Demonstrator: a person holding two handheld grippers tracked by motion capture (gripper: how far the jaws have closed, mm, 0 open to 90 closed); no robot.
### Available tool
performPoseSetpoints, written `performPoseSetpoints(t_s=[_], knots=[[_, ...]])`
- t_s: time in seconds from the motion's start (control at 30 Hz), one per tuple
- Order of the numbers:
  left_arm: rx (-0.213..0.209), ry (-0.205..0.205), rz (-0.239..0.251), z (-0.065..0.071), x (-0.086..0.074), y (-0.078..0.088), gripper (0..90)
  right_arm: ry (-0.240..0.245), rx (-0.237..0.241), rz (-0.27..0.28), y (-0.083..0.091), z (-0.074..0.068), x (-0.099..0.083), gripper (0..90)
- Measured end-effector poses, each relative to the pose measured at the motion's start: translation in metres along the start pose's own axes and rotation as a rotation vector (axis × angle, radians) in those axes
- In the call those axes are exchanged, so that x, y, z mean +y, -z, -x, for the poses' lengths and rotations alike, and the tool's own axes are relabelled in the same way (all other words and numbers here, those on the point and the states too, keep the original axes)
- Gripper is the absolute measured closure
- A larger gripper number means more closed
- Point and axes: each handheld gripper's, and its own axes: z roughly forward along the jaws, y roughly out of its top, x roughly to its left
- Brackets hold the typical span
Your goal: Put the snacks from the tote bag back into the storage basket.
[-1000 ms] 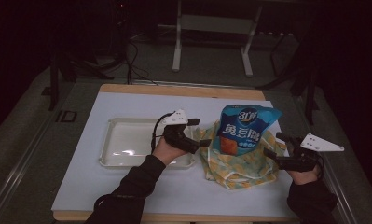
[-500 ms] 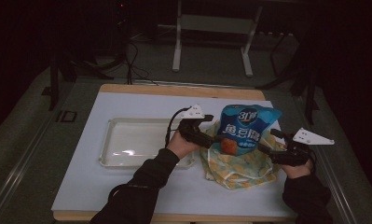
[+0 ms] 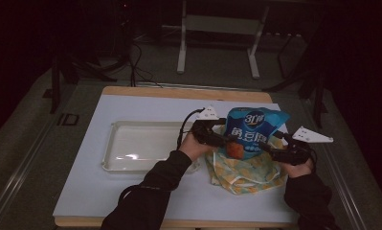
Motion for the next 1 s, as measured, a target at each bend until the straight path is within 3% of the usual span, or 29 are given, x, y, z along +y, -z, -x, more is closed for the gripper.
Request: performPoseSetpoints(t_s=[0.13, 0.27, 0.37, 0.4, 0.53, 0.6, 1.0], knots=[[0.020, -0.027, -0.025, 0.004, 0.000, -0.005, 33.6, 0.022, -0.021, -0.001, -0.003, -0.002, 0.001, 36.5], [0.043, -0.026, -0.037, 0.005, 0.002, -0.009, 46.1, 0.023, -0.042, 0.000, -0.004, -0.002, 0.002, 49.0], [0.045, -0.028, -0.047, 0.005, 0.003, -0.011, 51.3, 0.021, -0.047, -0.005, -0.004, -0.002, 0.003, 56.8], [0.028, -0.022, -0.058, 0.005, 0.004, -0.013, 53.0, 0.022, -0.043, -0.007, -0.004, -0.002, 0.003, 59.1], [0.031, -0.050, -0.089, 0.007, 0.005, -0.016, 62.7, 0.028, -0.034, -0.016, -0.005, -0.003, 0.003, 68.2], [0.020, -0.038, -0.093, 0.005, 0.006, -0.016, 67.8, 0.030, -0.035, -0.035, -0.007, -0.004, 0.004, 72.6], [0.035, -0.029, -0.158, 0.006, 0.015, -0.018, 80.6, 0.070, -0.035, -0.083, -0.012, -0.009, 0.008, 86.3]])
